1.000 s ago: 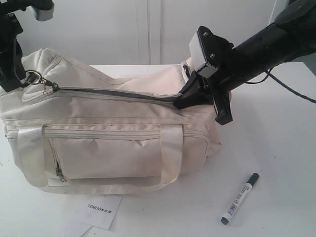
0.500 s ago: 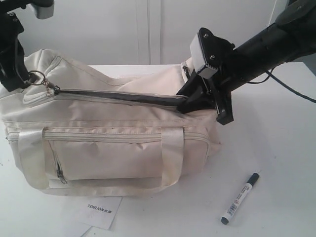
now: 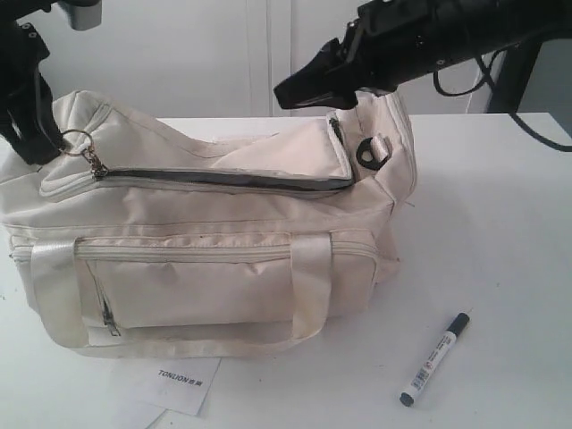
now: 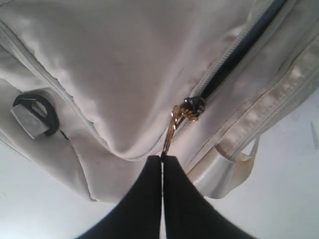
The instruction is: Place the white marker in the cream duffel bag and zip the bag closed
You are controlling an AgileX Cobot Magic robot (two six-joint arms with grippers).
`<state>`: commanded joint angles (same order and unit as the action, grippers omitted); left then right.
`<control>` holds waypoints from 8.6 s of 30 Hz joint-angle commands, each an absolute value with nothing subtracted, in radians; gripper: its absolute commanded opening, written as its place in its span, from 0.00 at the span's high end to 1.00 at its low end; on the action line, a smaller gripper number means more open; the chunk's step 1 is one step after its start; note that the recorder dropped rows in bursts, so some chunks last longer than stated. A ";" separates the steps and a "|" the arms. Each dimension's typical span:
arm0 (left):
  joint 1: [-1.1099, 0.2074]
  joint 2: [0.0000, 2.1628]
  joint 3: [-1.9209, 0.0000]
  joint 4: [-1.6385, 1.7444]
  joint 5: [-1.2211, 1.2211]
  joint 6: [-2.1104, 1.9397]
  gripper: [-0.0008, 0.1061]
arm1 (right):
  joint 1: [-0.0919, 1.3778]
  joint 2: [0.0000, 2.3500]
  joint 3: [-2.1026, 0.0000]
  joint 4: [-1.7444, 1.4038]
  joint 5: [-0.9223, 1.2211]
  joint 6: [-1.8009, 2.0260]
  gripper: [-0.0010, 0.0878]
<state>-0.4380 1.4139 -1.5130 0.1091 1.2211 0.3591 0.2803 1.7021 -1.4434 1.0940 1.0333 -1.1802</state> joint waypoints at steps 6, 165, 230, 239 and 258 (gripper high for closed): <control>-0.438 1.414 -1.513 0.109 1.221 0.361 0.99 | 0.416 1.758 -1.501 0.960 0.993 -1.189 0.37; -0.112 1.493 -1.427 -0.337 1.062 0.260 0.39 | 0.575 1.956 -1.686 0.749 0.878 -1.294 0.99; -0.112 1.490 -1.427 -0.148 1.008 0.303 0.99 | 0.573 1.949 -1.686 0.643 0.877 -1.294 0.99; -0.112 1.490 -1.427 -0.118 0.984 0.303 0.99 | 0.538 1.928 -1.686 0.638 0.898 -1.252 0.99; -0.111 1.490 -1.427 -0.066 0.846 0.287 0.99 | 0.536 1.928 -1.686 0.636 0.949 -1.252 0.99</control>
<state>-0.1110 1.4898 -1.4265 -0.0659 0.8462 0.2867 0.5361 1.9278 -1.6859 0.6355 0.9493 -1.2516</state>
